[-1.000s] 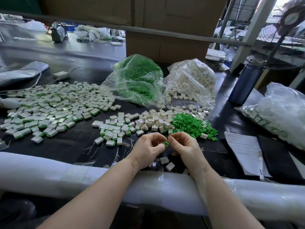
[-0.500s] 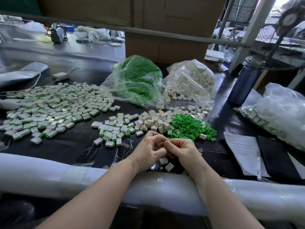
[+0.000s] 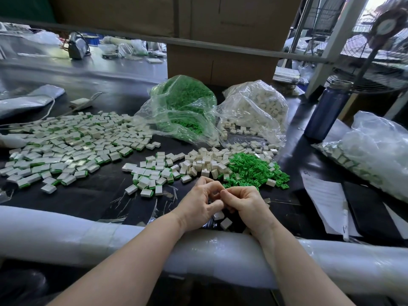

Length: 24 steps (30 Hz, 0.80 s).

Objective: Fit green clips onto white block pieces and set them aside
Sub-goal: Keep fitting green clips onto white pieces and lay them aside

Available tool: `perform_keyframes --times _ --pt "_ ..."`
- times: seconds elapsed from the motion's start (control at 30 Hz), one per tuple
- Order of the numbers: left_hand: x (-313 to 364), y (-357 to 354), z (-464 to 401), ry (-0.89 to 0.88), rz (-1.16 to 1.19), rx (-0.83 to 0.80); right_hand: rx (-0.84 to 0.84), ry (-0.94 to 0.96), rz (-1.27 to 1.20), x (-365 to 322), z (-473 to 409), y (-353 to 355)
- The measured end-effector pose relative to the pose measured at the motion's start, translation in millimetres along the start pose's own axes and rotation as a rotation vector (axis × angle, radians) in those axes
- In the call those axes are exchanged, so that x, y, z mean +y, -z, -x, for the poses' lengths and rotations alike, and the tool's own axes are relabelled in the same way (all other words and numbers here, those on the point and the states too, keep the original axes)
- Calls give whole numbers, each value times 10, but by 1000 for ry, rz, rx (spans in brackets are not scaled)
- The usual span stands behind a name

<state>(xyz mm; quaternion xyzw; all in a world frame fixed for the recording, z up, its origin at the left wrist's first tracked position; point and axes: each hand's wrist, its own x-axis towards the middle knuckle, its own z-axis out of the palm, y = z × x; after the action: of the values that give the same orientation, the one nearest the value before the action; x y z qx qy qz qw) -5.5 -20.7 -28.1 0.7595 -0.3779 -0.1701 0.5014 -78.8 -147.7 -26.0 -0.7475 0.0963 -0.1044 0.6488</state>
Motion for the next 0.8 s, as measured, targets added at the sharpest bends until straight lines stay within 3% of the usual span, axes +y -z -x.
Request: perform_keyframes --times 0.8 --pt "37 1 19 -3 -22 -2 4 14 -50 3 7 -4"
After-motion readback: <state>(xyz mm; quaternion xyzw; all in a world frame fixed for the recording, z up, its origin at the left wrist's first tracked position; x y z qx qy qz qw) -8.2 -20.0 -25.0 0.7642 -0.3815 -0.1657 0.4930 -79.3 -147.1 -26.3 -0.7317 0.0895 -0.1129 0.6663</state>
